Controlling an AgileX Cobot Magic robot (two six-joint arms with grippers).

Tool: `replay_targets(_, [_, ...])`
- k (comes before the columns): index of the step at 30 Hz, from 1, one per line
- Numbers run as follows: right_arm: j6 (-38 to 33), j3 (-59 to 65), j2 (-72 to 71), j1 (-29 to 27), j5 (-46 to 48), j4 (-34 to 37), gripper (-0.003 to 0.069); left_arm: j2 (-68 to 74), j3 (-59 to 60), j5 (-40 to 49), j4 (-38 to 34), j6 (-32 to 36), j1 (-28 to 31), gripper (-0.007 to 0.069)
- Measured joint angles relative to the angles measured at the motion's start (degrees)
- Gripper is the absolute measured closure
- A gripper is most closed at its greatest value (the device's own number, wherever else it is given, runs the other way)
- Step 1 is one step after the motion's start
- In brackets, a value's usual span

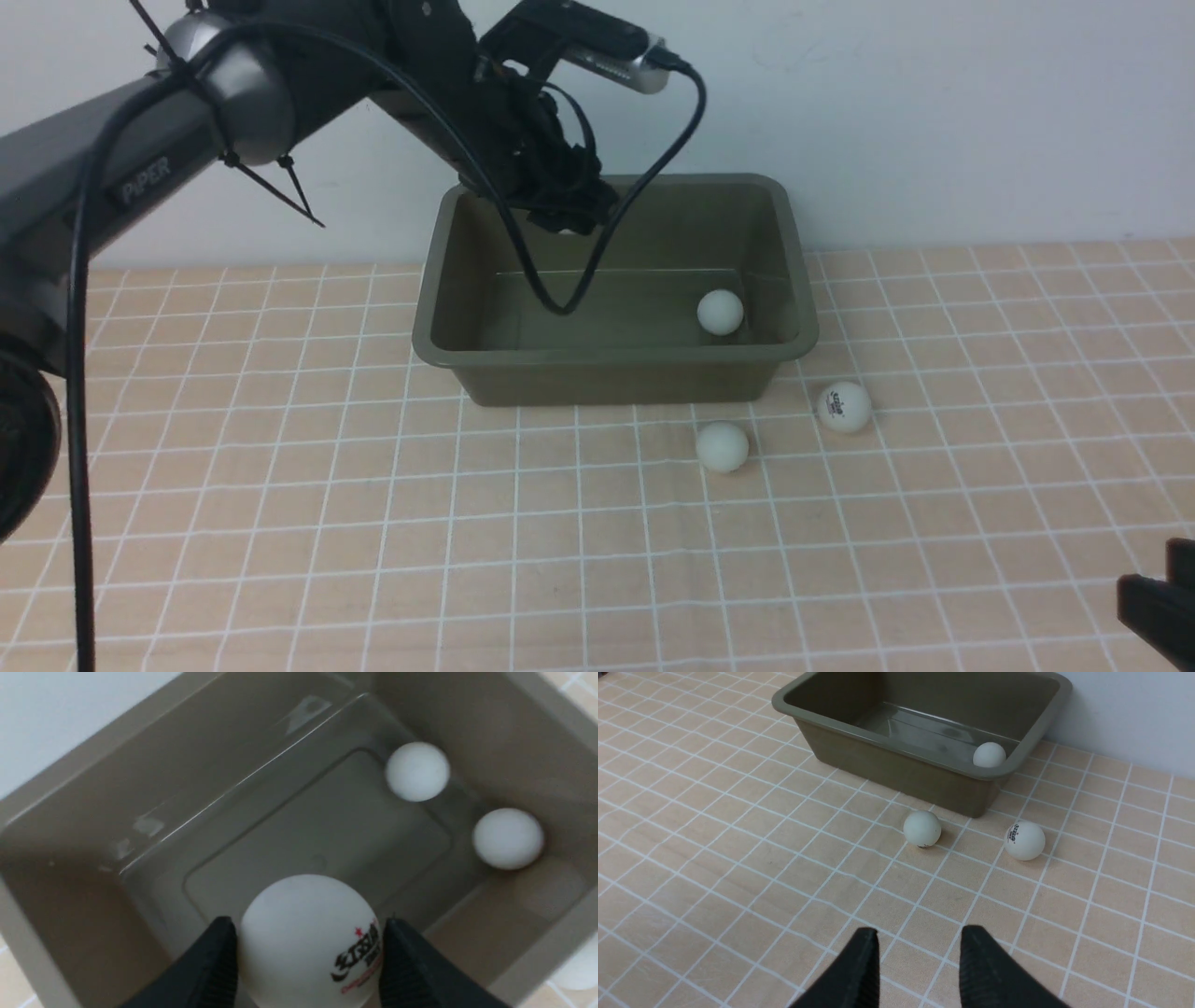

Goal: Put the table tennis balls into the box on the light coffee tablecloth.
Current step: 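Drop the ball into the bin, then reach for and grasp a ping pong ball on the table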

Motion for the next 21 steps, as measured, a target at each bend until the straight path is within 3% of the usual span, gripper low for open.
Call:
replay_targets(6, [0.0,0.0,0.0,0.0,-0.1,0.0,0.0428,2.6,0.1,0.1,-0.1,2.2,0.8,0.0276])
replay_targets(9, [-0.9,0.0,0.0,0.0,-0.1,-0.3,0.0428,2.3,-2.1,4.0,-0.1,2.4,0.7,0.0213])
replay_targets(12, [-1.3,0.0,0.0,0.0,-0.1,-0.3,0.0428,1.8,-4.9,8.6,-0.1,2.0,0.7,0.0207])
replay_targets(16, [-1.7,0.0,0.0,0.0,-0.3,-0.3,0.0428,-1.6,-12.5,21.2,0.0,-2.7,0.7,0.0251])
replay_targets(19, [-1.7,0.0,0.0,0.0,-0.5,-0.3,0.0428,-3.6,-15.5,22.9,-0.1,-6.3,0.7,0.0294])
replay_targets(21, [-1.8,0.0,0.0,0.0,-1.1,-0.3,0.0428,-6.1,-16.7,23.4,0.1,-9.4,0.7,0.0363])
